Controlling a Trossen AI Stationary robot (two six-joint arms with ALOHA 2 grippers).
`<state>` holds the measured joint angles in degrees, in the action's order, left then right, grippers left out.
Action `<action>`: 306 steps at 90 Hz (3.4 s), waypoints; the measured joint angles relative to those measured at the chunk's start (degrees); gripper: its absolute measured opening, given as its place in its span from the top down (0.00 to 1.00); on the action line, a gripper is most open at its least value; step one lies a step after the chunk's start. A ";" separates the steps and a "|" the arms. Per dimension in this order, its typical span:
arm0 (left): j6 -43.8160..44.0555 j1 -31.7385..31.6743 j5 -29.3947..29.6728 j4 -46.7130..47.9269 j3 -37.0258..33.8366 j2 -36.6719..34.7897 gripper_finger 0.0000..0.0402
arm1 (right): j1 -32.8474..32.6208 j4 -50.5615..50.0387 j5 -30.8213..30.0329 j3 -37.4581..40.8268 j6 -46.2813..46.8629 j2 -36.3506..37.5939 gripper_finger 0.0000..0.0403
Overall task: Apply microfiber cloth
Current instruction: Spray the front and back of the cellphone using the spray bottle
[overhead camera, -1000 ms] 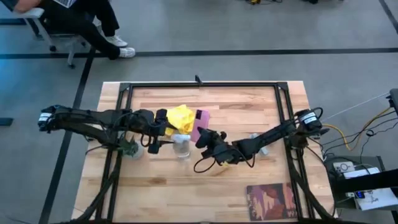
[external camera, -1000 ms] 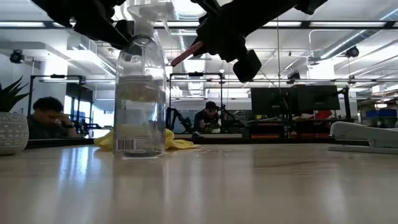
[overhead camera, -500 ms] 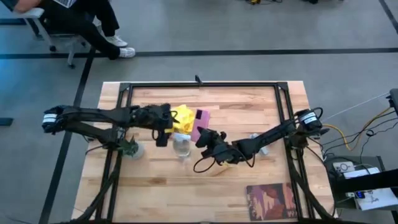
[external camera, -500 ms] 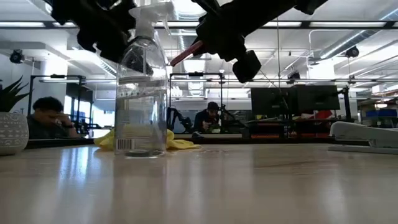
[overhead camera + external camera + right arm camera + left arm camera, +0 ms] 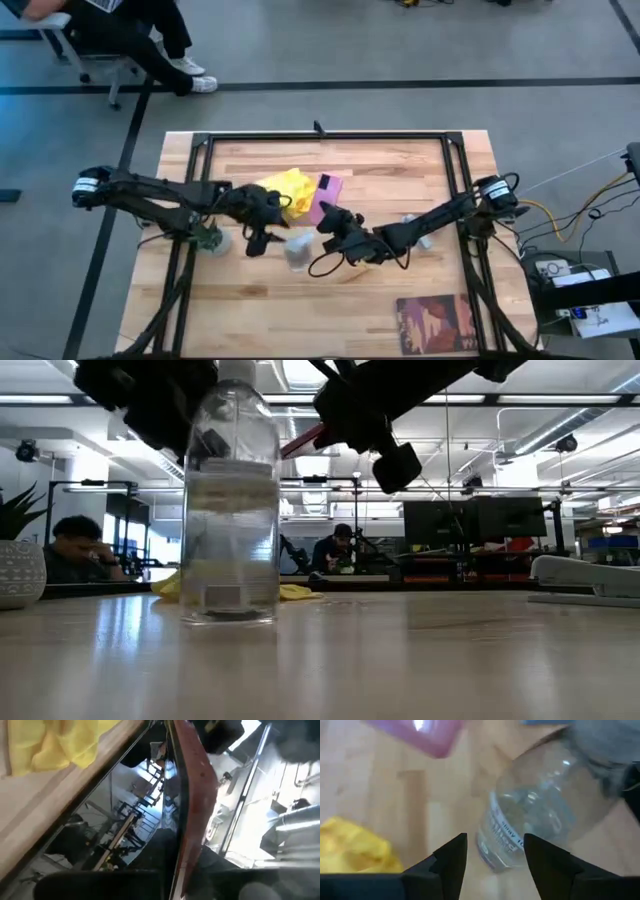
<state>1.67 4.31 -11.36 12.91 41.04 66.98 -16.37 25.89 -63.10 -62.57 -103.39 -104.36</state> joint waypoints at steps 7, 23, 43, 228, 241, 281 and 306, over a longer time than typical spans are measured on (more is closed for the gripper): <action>1.90 3.15 0.08 -4.52 -1.52 1.33 0.58 | -0.29 -0.15 -0.05 0.00 0.75 0.00 0.99; 4.53 7.63 0.32 -9.46 -1.87 3.22 0.61 | -3.00 -2.68 -0.49 0.00 0.69 0.07 0.99; 6.41 8.78 0.42 -7.63 -0.76 1.48 0.64 | -6.78 -3.70 -4.30 1.93 3.41 0.09 0.99; 21.20 14.00 18.36 -6.99 -5.19 6.14 0.76 | -21.22 -16.22 -3.16 -1.73 51.23 0.00 0.99; 21.34 13.98 18.39 -7.46 -5.19 6.14 0.76 | -22.66 -16.17 -9.53 -4.36 50.04 0.00 0.99; 21.38 14.04 18.38 -9.87 -5.19 6.14 0.76 | -20.61 -16.20 -8.39 -9.76 47.25 0.00 0.99; 21.58 14.61 17.85 -10.36 -5.10 6.14 0.76 | -16.56 -16.58 -8.49 -10.19 47.23 0.00 0.99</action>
<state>23.24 18.91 6.49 2.55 35.94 73.12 -32.93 9.31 -71.59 -72.75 -56.15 -104.36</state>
